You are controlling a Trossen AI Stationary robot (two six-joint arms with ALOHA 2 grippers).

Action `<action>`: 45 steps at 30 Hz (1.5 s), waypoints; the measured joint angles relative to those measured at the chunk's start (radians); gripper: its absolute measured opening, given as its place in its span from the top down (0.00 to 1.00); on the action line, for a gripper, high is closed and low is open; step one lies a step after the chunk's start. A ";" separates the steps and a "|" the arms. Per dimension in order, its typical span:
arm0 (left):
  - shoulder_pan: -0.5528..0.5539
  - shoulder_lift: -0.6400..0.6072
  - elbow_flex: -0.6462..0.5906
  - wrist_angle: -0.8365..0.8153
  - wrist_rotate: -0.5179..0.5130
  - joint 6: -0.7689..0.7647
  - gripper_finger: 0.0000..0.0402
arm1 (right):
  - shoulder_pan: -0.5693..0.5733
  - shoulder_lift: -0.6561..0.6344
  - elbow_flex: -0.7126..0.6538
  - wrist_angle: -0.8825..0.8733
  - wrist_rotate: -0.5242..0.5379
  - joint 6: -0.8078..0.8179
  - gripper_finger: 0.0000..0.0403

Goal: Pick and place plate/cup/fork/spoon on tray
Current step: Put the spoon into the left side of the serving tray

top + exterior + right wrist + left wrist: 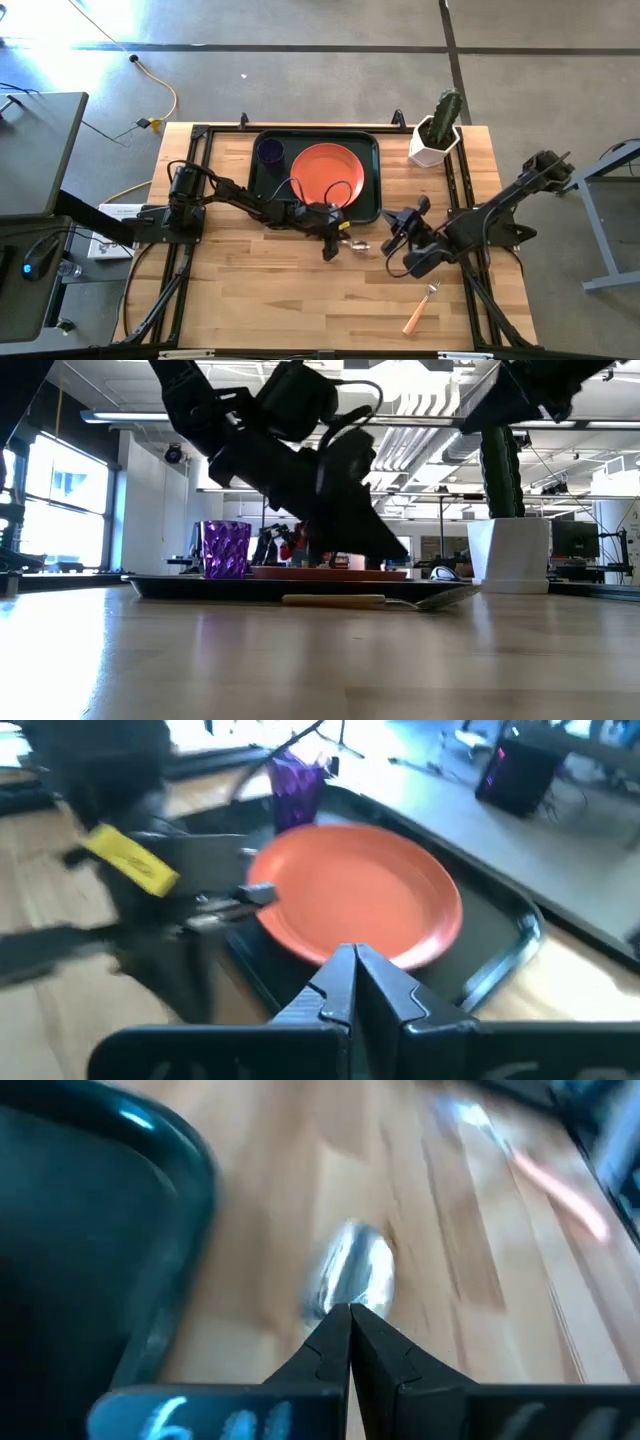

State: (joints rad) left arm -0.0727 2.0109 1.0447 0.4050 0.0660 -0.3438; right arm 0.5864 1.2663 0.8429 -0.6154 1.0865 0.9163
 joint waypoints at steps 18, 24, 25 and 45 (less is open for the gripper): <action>-0.044 0.040 0.097 -0.156 -0.122 0.231 0.73 | 0.052 0.002 -0.001 -0.208 -0.044 0.272 1.00; -0.065 0.062 0.104 -0.171 -0.181 0.244 0.68 | 0.052 0.002 -0.001 -0.208 -0.048 0.271 1.00; -0.065 0.062 0.104 -0.177 -0.181 0.244 0.68 | 0.052 0.002 -0.001 -0.208 -0.048 0.270 1.00; -0.044 0.125 0.107 -0.151 -0.157 0.282 0.71 | 0.051 0.002 -0.002 -0.196 -0.054 0.269 1.00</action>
State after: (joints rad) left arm -0.1164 2.1363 1.1520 0.2539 -0.0913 -0.0617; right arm 0.6376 1.2686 0.8413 -0.8112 1.0324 1.1858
